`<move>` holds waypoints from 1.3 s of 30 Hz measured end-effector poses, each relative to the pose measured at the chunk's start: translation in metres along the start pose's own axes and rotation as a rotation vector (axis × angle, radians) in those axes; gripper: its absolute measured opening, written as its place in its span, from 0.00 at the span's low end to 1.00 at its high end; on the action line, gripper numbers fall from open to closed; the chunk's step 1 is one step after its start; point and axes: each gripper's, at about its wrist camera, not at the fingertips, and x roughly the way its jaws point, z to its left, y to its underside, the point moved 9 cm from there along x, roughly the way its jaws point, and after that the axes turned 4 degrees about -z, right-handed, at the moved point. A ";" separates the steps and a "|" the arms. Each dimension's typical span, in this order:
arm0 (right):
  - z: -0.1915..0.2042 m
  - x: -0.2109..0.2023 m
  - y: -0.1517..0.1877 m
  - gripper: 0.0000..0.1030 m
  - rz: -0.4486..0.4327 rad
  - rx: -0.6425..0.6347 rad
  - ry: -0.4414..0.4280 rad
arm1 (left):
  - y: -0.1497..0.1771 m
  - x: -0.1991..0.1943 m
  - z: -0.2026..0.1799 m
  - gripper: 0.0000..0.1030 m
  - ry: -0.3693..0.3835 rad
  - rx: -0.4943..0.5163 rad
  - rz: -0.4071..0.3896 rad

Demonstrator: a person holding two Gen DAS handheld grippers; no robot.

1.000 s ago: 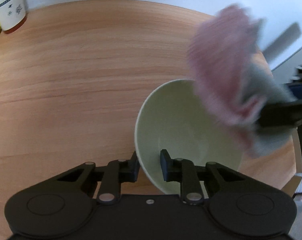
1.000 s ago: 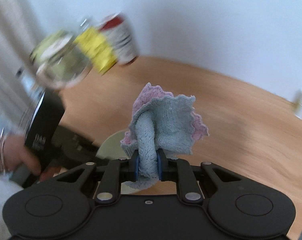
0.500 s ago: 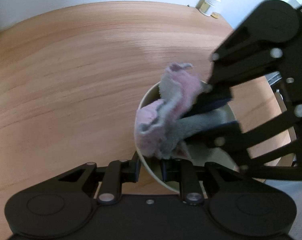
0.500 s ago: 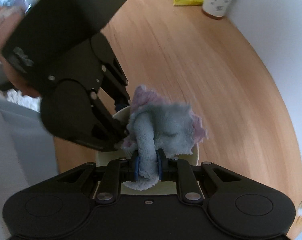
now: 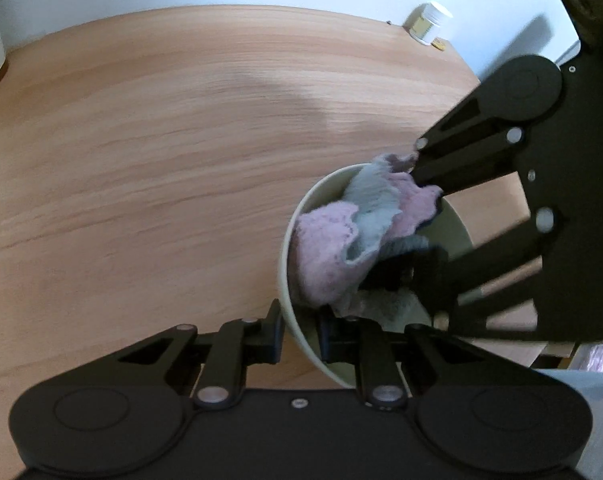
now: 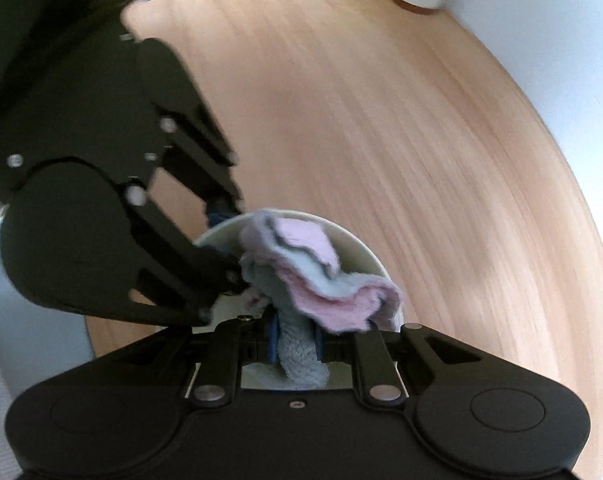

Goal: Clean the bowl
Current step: 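Wipe the cloth around the bowl interior with the right gripper while the left gripper holds the rim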

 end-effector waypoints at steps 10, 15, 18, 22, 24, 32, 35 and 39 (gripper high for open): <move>-0.021 -0.014 0.011 0.15 -0.071 0.377 -0.020 | 0.003 -0.003 0.000 0.16 -0.026 -0.092 -0.017; -0.028 -0.028 0.028 0.14 -0.064 0.562 -0.007 | 0.002 0.005 0.003 0.15 -0.028 -0.213 -0.007; -0.051 -0.019 0.027 0.15 -0.030 0.739 0.001 | 0.001 0.005 0.001 0.15 -0.043 -0.216 -0.004; -0.051 -0.019 0.029 0.15 -0.028 0.830 0.004 | -0.006 0.001 -0.002 0.26 -0.096 -0.132 0.024; -0.048 -0.017 0.027 0.16 -0.028 0.814 0.013 | -0.007 -0.002 0.001 0.33 -0.123 -0.092 0.030; -0.059 -0.034 0.050 0.16 -0.026 0.673 0.036 | -0.028 -0.006 0.002 0.41 -0.160 0.052 0.080; -0.056 -0.039 0.051 0.16 -0.014 0.622 0.036 | -0.034 -0.004 -0.003 0.40 -0.165 0.138 0.089; -0.058 -0.043 0.053 0.16 -0.016 0.621 0.035 | -0.040 0.008 -0.007 0.30 -0.136 0.212 0.153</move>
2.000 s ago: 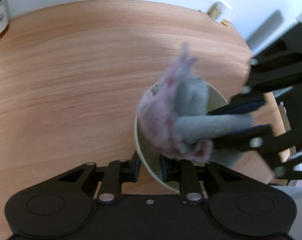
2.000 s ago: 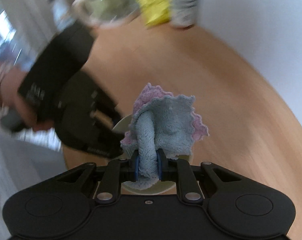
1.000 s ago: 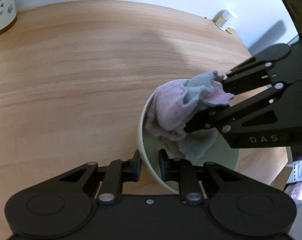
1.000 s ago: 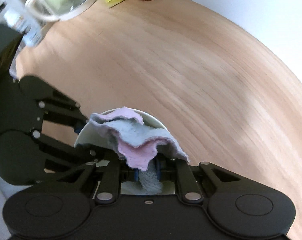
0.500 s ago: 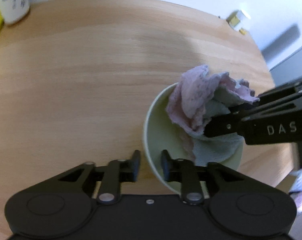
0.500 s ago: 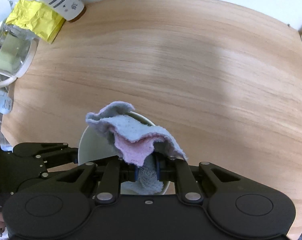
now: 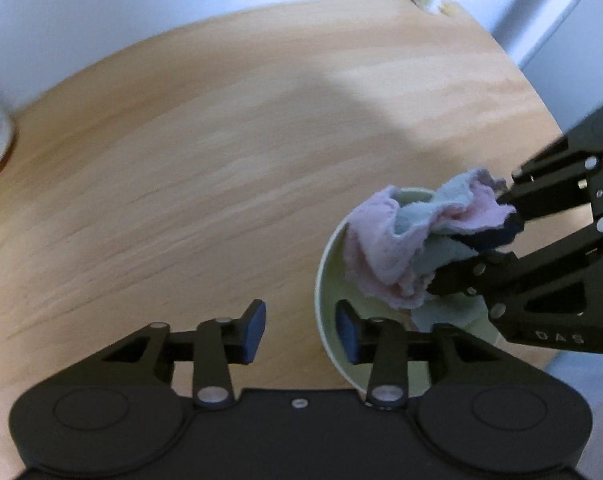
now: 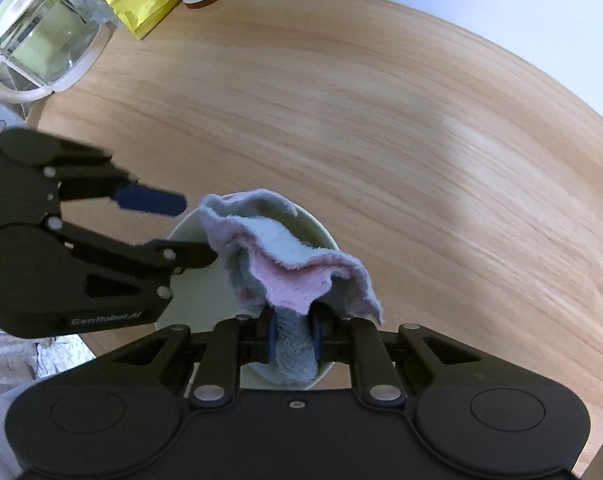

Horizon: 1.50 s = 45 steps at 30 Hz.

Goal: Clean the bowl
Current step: 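Wipe the cloth around the bowl interior with the right gripper while the left gripper holds the rim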

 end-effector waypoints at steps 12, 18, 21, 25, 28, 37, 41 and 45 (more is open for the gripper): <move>-0.005 0.014 -0.012 0.17 -0.013 0.122 -0.034 | -0.007 0.009 -0.008 0.09 0.084 0.003 -0.019; -0.015 0.014 -0.019 0.16 -0.060 0.244 -0.044 | 0.008 0.001 -0.005 0.11 0.112 -0.125 -0.053; -0.017 0.010 -0.025 0.15 -0.111 0.281 -0.031 | 0.017 -0.001 -0.006 0.12 0.090 -0.194 -0.069; -0.012 -0.001 -0.028 0.15 -0.133 0.254 -0.009 | 0.026 0.001 -0.010 0.13 0.098 -0.292 -0.067; -0.005 -0.005 -0.026 0.15 -0.122 0.197 0.022 | 0.027 0.004 -0.011 0.13 0.093 -0.304 -0.071; 0.011 -0.013 -0.020 0.15 -0.124 0.003 0.139 | 0.026 0.002 -0.016 0.16 0.096 -0.239 -0.091; 0.017 0.004 -0.024 0.15 -0.103 -0.075 0.170 | 0.027 0.000 -0.016 0.17 0.114 -0.218 -0.107; 0.018 0.020 -0.024 0.16 -0.075 -0.089 0.159 | 0.025 0.000 -0.016 0.18 0.128 -0.209 -0.108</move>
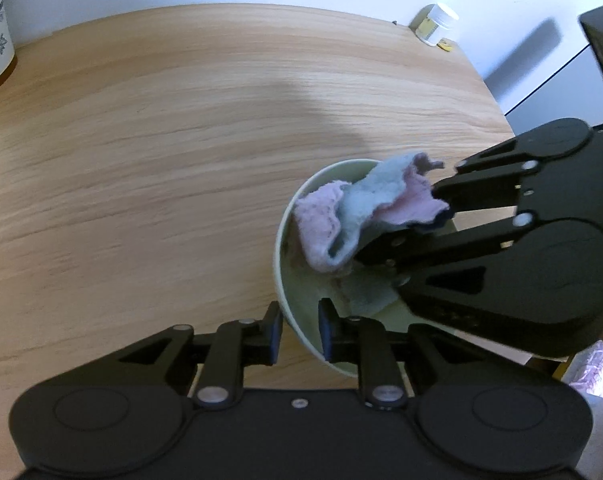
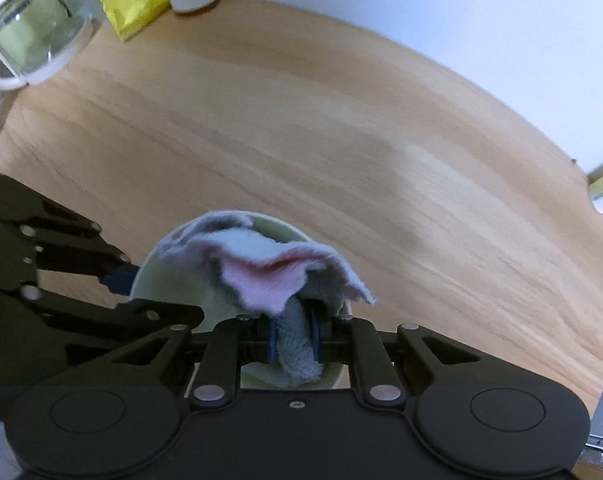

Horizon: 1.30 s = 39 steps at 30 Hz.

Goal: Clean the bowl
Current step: 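Wipe the cloth around the bowl interior with the right gripper while the left gripper holds the rim, then rub the cloth along the bowl wall with the right gripper while the left gripper holds the rim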

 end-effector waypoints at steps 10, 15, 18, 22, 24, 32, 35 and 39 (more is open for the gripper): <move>0.004 0.000 -0.001 0.28 0.016 -0.099 -0.052 | 0.002 0.000 0.000 0.19 0.017 -0.005 0.040; 0.002 -0.048 0.013 0.55 -0.063 -0.288 -0.148 | -0.001 0.000 0.003 0.19 0.033 -0.011 0.051; 0.002 -0.070 0.014 0.62 -0.127 -0.428 -0.127 | -0.004 -0.003 0.004 0.19 0.037 -0.009 0.046; 0.015 -0.077 0.013 0.63 -0.185 -0.655 -0.094 | -0.004 -0.009 0.006 0.19 0.049 -0.031 0.047; 0.024 -0.075 0.016 0.63 -0.191 -0.805 -0.075 | -0.002 -0.013 0.005 0.19 0.056 -0.035 0.044; 0.043 -0.039 0.036 0.61 -0.109 -1.170 -0.067 | 0.002 -0.016 0.001 0.20 0.036 -0.047 0.028; 0.047 -0.030 0.042 0.58 -0.072 -1.220 -0.071 | 0.002 -0.015 -0.002 0.20 0.020 -0.037 0.019; 0.050 -0.015 0.038 0.37 -0.040 -1.212 -0.076 | 0.002 -0.013 -0.003 0.20 0.023 -0.052 0.013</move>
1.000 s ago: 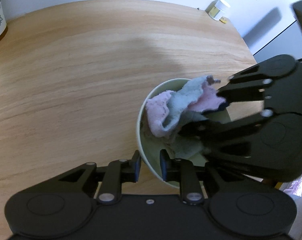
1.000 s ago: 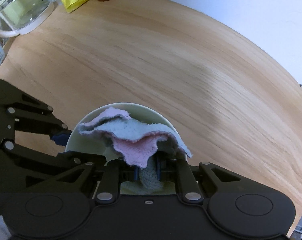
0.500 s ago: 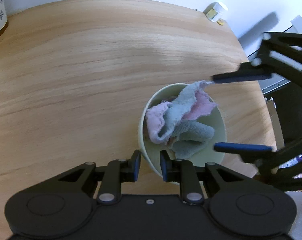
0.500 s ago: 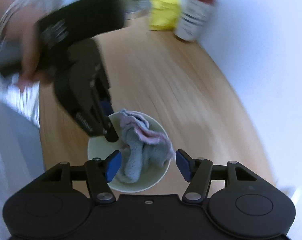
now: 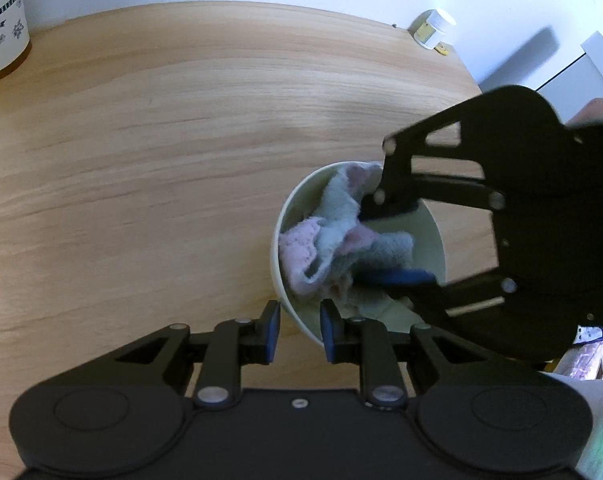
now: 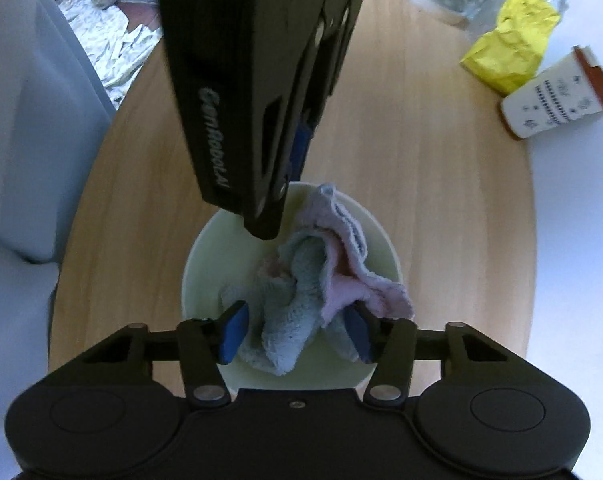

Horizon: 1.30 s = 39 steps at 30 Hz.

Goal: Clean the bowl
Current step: 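Rub the cloth along the bowl wall with the right gripper while the left gripper holds the rim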

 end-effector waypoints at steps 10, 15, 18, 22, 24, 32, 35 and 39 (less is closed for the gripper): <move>-0.021 -0.016 0.005 0.17 -0.072 0.349 -0.053 | -0.001 0.005 0.002 0.20 0.024 -0.028 0.004; -0.029 -0.043 0.004 0.17 -0.153 0.465 -0.034 | -0.002 0.003 0.005 0.19 0.030 -0.010 0.001; -0.023 -0.044 -0.002 0.17 -0.155 0.416 -0.030 | -0.004 0.002 0.004 0.18 0.016 0.030 -0.001; -0.023 -0.032 -0.014 0.17 -0.161 0.383 -0.045 | -0.003 0.002 0.005 0.18 0.017 0.049 0.010; -0.026 -0.024 -0.018 0.17 -0.157 0.375 -0.060 | -0.002 0.002 0.006 0.18 0.011 0.058 0.016; -0.026 -0.010 -0.018 0.17 -0.137 0.367 -0.105 | 0.000 0.004 0.008 0.18 0.008 0.036 0.014; -0.029 -0.007 -0.018 0.17 -0.134 0.385 -0.122 | 0.000 0.004 0.008 0.18 0.009 0.024 0.007; -0.030 -0.006 -0.015 0.17 -0.130 0.413 -0.144 | 0.000 0.004 0.007 0.18 0.006 0.025 -0.002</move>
